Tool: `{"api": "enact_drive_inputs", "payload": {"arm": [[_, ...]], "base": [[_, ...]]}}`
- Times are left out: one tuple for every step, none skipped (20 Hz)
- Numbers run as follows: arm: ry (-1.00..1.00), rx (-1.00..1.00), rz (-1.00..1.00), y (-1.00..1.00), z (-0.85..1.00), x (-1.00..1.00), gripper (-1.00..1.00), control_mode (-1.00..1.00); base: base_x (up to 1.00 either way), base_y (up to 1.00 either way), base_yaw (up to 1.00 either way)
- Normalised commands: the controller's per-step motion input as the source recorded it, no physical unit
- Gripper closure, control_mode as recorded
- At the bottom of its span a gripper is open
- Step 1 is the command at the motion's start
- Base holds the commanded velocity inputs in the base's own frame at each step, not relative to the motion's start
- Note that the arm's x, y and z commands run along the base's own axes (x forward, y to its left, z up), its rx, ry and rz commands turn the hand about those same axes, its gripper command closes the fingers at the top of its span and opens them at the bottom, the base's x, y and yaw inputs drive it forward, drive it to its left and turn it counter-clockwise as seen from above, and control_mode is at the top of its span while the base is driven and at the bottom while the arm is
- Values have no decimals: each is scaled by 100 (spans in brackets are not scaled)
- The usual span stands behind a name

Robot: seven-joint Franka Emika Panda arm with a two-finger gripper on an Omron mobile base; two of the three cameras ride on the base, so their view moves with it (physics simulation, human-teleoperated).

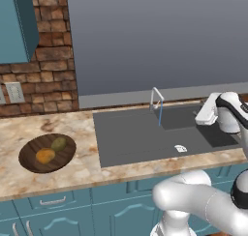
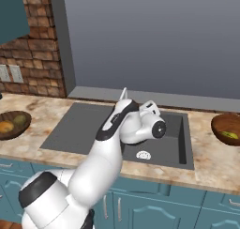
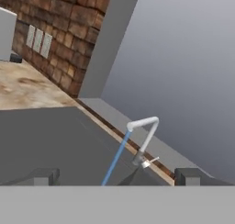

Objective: Pick the potatos from the sink and place them in one bowl. Place the pear in the other bowl. Then turn off the sink faucet.

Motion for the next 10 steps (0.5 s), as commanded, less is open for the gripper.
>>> {"api": "enact_drive_inputs", "payload": {"arm": [[5, 9, -1, 0, -6, 25, -100, -100], [5, 10, 0, 0, 0, 19, -100, -100], [6, 11, 0, 0, 0, 17, -100, -100], [10, 12, 0, 0, 0, 14, -100, -100], [11, 11, 0, 0, 0, 16, -100, -100], [12, 11, 0, 0, -4, 16, -100, -100], [9, 12, 0, 0, -5, 14, -100, -100], [9, 11, 0, 0, -6, 14, -100, -100], [7, 11, 0, 0, -4, 10, -100, -100], [7, 11, 0, 0, -6, 14, -100, -100]], "base": [[0, 0, 0], [0, 0, 0], [0, 0, 0], [0, 0, 0], [0, 0, 0], [0, 0, 0], [0, 0, 0], [0, 0, 0], [0, 0, 0], [0, 0, 0]]}}
